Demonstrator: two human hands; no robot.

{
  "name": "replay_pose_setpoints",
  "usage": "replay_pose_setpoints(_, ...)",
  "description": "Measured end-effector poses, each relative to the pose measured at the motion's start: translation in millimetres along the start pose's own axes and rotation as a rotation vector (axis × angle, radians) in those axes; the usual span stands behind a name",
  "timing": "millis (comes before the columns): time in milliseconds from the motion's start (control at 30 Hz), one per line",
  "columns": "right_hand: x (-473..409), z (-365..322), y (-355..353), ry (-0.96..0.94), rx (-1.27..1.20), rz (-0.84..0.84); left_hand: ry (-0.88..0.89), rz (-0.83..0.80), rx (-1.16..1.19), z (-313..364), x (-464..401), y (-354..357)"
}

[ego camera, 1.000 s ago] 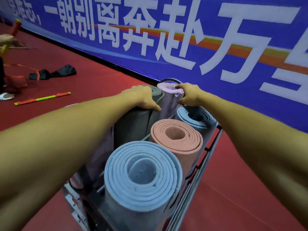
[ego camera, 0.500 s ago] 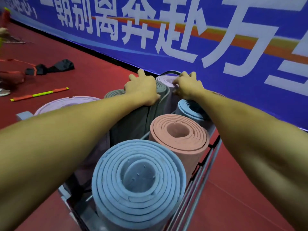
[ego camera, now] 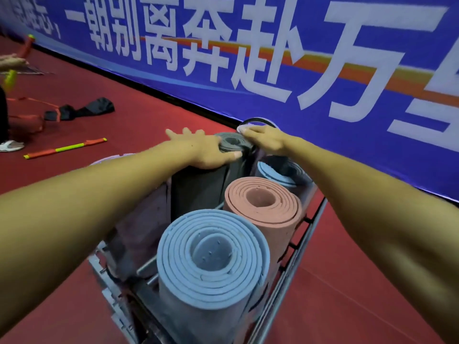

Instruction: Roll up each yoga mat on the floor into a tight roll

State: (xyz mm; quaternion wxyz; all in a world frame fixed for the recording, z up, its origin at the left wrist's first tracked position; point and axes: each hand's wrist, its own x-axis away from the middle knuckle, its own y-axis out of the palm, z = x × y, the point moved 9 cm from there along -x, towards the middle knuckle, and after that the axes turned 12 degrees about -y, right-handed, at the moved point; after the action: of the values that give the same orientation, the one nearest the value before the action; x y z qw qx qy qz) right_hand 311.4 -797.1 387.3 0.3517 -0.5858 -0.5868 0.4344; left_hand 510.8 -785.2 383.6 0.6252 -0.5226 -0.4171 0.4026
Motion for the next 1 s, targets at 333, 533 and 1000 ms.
replay_pose_setpoints(333,10.5,-20.5,46.7,0.003,0.295,-0.104,-0.135,0.036,0.059,-51.6,78.7,23.6)
replay_pose_setpoints(533,57.3,-10.2,-12.4,0.138,0.300,0.108,0.021,-0.100,0.103,-23.7,119.8,23.2)
replay_pose_setpoints(1000,125.2,19.6,-20.4,0.226,0.355,0.094,0.071,0.010,-0.057,-14.5,138.5,36.5)
